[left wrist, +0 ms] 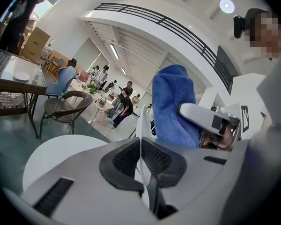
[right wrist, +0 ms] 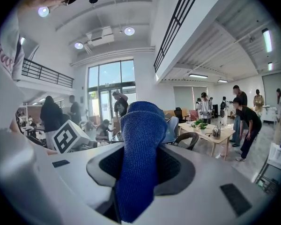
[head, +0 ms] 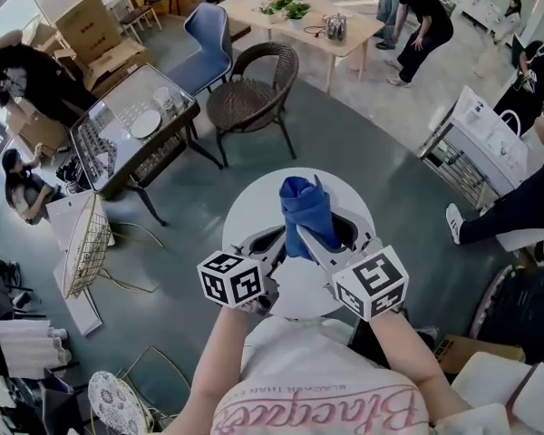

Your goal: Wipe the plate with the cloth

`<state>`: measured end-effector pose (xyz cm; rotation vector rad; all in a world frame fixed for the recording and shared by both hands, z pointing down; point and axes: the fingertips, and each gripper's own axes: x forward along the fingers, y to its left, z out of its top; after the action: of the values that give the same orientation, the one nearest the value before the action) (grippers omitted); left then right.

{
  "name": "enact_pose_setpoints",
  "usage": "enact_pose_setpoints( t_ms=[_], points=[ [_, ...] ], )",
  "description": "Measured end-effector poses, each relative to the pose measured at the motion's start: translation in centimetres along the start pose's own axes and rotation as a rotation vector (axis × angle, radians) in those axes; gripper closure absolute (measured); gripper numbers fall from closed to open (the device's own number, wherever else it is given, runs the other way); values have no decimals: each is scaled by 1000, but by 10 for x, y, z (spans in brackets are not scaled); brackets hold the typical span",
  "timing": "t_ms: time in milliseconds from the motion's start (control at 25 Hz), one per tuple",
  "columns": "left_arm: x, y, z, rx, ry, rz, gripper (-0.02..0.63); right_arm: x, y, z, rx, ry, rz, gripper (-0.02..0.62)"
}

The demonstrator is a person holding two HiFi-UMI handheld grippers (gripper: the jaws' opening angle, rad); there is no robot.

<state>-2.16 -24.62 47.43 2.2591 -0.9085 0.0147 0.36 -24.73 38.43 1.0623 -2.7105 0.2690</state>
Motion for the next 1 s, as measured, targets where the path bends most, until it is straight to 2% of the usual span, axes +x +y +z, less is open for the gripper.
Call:
enact_pose_setpoints(
  t_ms=[200,640,1000],
  points=[
    [-7,-10,6,26,-20,-15,589,9,-3,-3,-34,11,-32,434],
    [-18,-21,11,53,-38,-39,589,8,-20,-16,-33,33,-81,434],
    [-13,-31,11,69,-42,-60,589,-14,-49,-27,-30,60,-173,434]
  ],
)
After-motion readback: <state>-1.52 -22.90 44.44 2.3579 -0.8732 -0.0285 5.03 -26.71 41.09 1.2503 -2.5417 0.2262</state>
